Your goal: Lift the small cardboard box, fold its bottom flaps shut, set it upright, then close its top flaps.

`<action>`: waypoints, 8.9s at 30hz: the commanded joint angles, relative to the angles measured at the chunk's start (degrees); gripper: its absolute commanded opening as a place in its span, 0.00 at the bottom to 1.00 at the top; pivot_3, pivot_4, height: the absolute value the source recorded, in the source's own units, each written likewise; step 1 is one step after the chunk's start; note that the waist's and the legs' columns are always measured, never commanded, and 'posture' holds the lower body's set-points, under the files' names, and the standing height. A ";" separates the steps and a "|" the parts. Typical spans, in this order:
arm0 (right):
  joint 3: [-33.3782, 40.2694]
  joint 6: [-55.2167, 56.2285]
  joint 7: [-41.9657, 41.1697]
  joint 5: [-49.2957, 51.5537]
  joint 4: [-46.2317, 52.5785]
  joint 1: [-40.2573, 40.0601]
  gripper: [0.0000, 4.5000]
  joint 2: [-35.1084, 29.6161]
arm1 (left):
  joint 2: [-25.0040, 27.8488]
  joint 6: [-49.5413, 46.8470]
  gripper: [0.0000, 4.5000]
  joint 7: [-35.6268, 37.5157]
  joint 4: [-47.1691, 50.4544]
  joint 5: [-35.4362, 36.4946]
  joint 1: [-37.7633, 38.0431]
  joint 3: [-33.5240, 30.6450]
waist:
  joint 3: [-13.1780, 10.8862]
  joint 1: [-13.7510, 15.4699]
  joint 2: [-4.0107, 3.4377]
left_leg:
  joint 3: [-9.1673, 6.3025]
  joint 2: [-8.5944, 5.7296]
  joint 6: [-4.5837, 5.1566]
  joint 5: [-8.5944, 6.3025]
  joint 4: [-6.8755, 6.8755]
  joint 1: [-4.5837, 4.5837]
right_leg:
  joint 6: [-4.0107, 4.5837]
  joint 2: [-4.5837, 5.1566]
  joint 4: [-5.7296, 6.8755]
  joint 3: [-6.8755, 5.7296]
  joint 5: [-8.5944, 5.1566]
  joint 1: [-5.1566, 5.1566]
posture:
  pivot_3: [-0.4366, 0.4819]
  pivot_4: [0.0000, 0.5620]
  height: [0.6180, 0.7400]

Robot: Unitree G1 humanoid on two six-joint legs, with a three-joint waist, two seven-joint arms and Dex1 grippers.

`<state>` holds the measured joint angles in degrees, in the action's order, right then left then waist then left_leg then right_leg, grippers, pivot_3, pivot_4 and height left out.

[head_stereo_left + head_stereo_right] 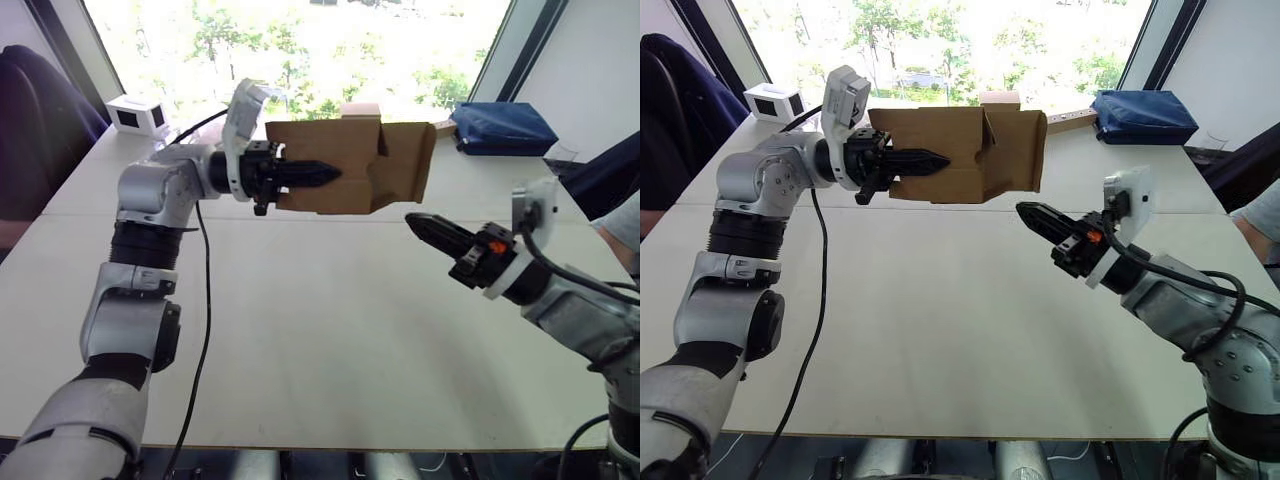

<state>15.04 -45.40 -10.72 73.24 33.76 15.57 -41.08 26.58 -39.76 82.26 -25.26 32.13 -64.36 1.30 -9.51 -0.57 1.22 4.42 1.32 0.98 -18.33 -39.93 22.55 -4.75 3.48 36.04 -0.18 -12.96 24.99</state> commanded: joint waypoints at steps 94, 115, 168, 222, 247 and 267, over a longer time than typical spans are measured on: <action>9.50 7.74 -1.77 23.09 -5.11 -2.71 0.01 13.55 | -5.14 -6.63 0.00 -11.76 12.59 8.83 6.19 -4.11 | -0.05 -0.08 -0.09 | 0.00 -0.03 0.00 0.00 0.02 -0.06 | -0.03 0.08 0.00 0.00 0.00 -0.07 | 0.48 0.27 1.00; 4.48 9.81 -4.79 8.22 -20.03 7.93 0.01 18.21 | -5.50 -9.21 0.00 -13.08 16.47 11.48 7.33 -3.63 | -0.08 -0.08 -0.16 | 0.02 0.07 -0.01 0.01 0.08 -0.07 | -0.03 -0.04 0.04 0.01 0.00 0.00 | 0.48 0.27 1.00; -0.26 11.73 -0.74 13.01 -13.05 4.49 0.60 29.08 | -5.83 -8.60 0.00 -13.55 13.94 11.33 6.41 -3.90 | -0.08 -0.22 -0.17 | 0.02 0.04 -0.01 0.01 0.08 -0.08 | -0.04 0.00 0.04 0.01 0.00 -0.01 | 0.48 0.27 1.00; -1.55 11.69 2.17 13.78 -2.03 -2.72 0.60 24.98 | -6.68 -5.87 0.00 -13.14 9.83 8.82 5.63 -4.03 | -0.09 -0.19 -0.17 | 0.01 0.04 -0.01 0.00 0.08 -0.07 | -0.03 0.02 0.02 0.00 0.00 -0.01 | 0.48 0.27 1.00; -5.53 13.81 3.65 17.12 1.38 -6.69 0.60 26.39 | -6.82 -5.60 0.00 -13.57 8.45 8.52 4.96 -3.75 | -0.09 -0.18 -0.16 | 0.01 0.04 -0.01 0.00 0.09 -0.07 | -0.02 0.00 0.00 0.00 0.00 -0.01 | 0.48 0.27 1.00; -0.07 15.80 5.99 22.14 3.81 -7.14 0.60 18.29 | -6.09 -6.02 0.00 -12.70 8.88 8.73 5.75 -3.26 | -0.09 -0.14 -0.16 | 0.00 0.04 -0.01 0.00 0.09 -0.06 | -0.02 0.01 -0.01 0.00 -0.01 -0.02 | 0.48 0.27 1.00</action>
<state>12.91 -30.91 -5.07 94.79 36.44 8.14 -22.12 20.25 -45.98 68.78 -17.89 40.40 -57.89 -1.50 -9.60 -0.71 1.06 4.42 1.35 0.98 -18.32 -39.85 22.48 -4.77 3.49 36.04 -0.18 -12.96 24.97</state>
